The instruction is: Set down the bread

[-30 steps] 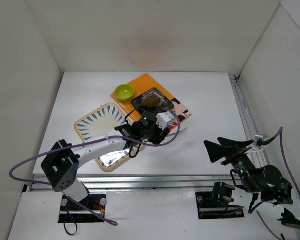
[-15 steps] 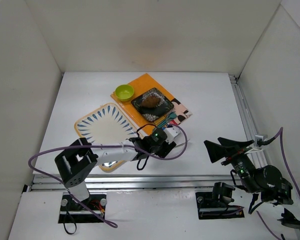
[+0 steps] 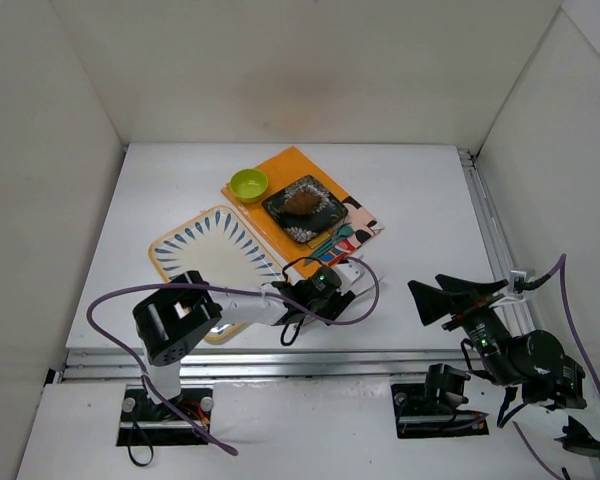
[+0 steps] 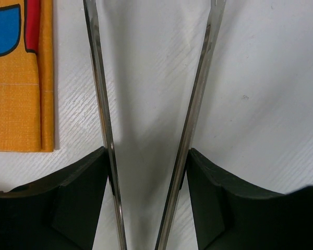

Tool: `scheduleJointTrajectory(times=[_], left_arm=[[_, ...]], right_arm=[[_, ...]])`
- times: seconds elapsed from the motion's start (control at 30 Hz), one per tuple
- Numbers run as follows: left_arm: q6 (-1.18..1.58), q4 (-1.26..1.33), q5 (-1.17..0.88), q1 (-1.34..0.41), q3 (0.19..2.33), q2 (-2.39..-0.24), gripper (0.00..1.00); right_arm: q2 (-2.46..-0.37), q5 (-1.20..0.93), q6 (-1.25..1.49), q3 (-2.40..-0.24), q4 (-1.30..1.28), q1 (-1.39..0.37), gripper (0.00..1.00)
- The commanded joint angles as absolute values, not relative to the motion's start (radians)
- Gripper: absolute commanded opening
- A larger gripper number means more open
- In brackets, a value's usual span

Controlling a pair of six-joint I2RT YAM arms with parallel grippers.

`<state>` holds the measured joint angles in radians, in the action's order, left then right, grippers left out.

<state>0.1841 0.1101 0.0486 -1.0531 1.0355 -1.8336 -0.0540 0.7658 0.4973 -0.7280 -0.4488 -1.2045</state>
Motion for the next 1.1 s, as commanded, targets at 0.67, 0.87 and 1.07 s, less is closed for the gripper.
scheduleJointTrajectory(times=[0.67, 0.87, 1.07], left_arm=[[0.178, 0.110, 0.150, -1.080, 1.129, -1.799, 0.88], [0.150, 0.045, 0.196, -1.089, 1.169, -1.760, 0.90], [0.118, -0.050, 0.250, -1.098, 1.209, -1.646, 0.91]], right_arm=[[-0.086, 0.768, 0.486, -0.742, -0.400, -1.210, 0.98], [-0.084, 0.772, 0.485, -0.742, -0.400, -1.210, 0.98], [-0.094, 0.784, 0.486, -0.742, -0.399, -1.210, 0.98]])
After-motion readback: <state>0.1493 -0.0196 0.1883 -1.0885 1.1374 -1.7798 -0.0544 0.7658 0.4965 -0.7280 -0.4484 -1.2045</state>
